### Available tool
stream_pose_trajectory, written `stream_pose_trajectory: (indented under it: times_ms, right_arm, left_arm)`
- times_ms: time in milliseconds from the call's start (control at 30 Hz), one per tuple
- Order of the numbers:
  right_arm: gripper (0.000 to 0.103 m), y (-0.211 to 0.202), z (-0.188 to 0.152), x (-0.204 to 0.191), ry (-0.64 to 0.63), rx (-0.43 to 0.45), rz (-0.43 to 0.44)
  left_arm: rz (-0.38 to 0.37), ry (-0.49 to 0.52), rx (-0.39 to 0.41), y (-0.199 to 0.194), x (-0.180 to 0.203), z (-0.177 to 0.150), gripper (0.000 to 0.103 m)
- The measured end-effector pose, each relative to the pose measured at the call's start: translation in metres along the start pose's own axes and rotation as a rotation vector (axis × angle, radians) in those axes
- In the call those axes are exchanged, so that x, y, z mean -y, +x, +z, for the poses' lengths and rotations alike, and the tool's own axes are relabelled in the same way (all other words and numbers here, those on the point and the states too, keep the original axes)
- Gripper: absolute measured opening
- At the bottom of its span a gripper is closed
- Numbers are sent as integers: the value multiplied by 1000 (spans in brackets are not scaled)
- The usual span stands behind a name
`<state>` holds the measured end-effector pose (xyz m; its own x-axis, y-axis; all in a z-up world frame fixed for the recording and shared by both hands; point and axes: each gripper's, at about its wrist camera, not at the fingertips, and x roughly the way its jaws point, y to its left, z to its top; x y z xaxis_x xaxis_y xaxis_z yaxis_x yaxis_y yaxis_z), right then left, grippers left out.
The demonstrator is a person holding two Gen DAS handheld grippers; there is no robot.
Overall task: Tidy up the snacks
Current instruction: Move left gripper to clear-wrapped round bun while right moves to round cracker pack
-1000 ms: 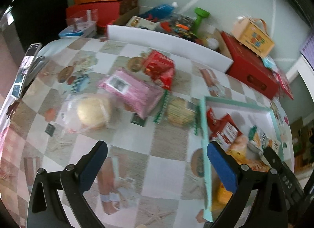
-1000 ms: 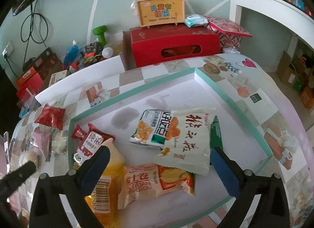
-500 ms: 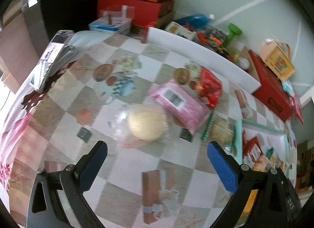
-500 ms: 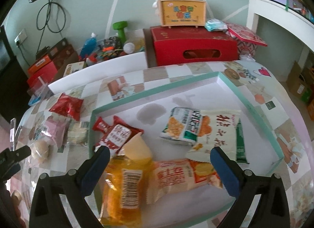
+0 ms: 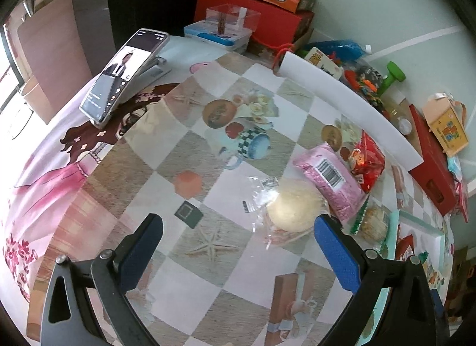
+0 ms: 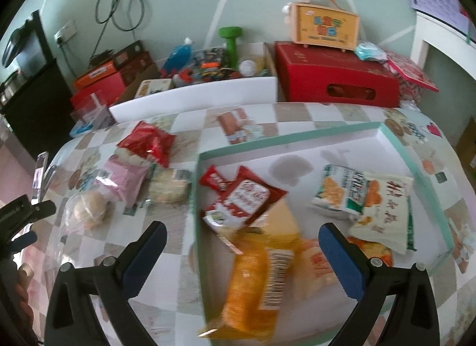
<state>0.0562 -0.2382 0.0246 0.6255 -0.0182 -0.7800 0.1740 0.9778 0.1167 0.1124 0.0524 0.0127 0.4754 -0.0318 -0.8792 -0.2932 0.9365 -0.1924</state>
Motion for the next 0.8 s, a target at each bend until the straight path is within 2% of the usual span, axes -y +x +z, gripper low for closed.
stream_pose_trajectory:
  times_ms: [333, 500, 700, 800]
  right_arm:
    - [103, 7, -6, -38, -88, 7, 76]
    - [103, 16, -7, -44, -68, -17, 103]
    - [103, 23, 0, -45, -22, -24, 118]
    - [99, 26, 5, -45, 4, -28, 140]
  left_arm:
    - [-46, 20, -40, 12, 9, 0, 101]
    - [-109, 17, -63, 21, 16, 1, 101]
    - [-142, 38, -64, 28, 26, 3, 101]
    - [-159, 52, -61, 31, 32, 4, 101]
